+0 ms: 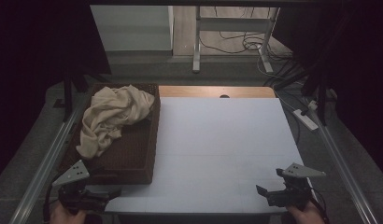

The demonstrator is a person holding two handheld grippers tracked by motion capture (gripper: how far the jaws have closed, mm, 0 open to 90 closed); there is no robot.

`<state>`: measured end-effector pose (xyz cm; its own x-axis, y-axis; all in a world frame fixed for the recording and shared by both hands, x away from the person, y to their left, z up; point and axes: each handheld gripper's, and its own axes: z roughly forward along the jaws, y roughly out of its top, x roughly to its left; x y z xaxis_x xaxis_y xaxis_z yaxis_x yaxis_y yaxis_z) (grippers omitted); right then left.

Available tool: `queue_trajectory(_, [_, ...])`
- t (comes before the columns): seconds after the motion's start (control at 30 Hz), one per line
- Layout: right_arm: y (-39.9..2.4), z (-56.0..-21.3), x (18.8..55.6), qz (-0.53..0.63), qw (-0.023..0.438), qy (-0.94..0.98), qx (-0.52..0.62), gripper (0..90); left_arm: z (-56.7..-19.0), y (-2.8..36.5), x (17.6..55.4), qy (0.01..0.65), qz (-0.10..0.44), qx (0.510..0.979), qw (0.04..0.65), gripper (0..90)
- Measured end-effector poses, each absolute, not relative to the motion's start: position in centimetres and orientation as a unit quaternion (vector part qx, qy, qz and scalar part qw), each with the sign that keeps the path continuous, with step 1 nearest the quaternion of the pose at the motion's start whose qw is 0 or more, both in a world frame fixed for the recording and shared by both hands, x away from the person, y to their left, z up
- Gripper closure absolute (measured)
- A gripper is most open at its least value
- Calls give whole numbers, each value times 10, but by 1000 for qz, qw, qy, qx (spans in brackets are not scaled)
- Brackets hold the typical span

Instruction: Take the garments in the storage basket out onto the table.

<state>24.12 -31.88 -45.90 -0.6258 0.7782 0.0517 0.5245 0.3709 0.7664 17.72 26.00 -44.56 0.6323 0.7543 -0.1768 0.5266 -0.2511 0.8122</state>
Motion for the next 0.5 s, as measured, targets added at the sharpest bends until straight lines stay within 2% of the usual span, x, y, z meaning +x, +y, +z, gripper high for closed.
queue_trajectory(0.3, [-321, -459, 242, 397, 156, 805, 412, 8, -443, 258, 185, 410, 146, 786, 440, 0])
queue_trajectory(0.5, [-320, -459, 243, 394, 155, 807, 412, 8, -440, 260, 189, 414, 147, 774, 457, 0])
